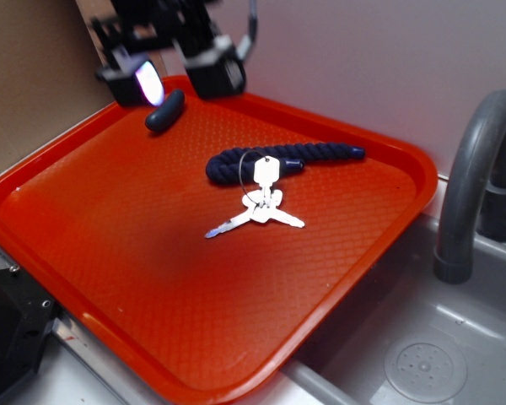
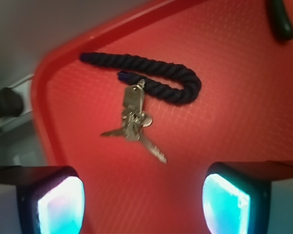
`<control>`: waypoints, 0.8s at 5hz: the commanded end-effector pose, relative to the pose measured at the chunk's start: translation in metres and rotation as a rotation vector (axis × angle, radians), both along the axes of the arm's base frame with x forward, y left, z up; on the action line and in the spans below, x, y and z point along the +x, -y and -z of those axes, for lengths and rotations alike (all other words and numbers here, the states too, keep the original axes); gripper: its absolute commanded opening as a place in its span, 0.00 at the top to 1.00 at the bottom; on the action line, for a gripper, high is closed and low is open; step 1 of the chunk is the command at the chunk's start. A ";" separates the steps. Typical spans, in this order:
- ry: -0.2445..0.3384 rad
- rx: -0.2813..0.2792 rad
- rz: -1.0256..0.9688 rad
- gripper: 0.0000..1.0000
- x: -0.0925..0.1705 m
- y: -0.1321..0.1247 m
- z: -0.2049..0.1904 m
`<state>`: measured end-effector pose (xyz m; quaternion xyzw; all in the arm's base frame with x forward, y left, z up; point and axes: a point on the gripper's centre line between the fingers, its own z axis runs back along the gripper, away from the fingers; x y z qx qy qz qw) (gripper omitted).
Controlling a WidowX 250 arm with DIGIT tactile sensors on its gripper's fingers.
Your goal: Grab the silver keys.
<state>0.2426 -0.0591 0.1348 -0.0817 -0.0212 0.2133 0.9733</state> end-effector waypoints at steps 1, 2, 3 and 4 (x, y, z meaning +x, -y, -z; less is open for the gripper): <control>0.059 -0.110 0.119 0.00 0.027 0.005 0.041; 0.015 -0.113 0.138 0.00 0.045 0.018 0.062; 0.018 -0.040 0.170 0.50 0.057 0.031 0.080; 0.000 -0.029 0.178 1.00 0.065 0.034 0.088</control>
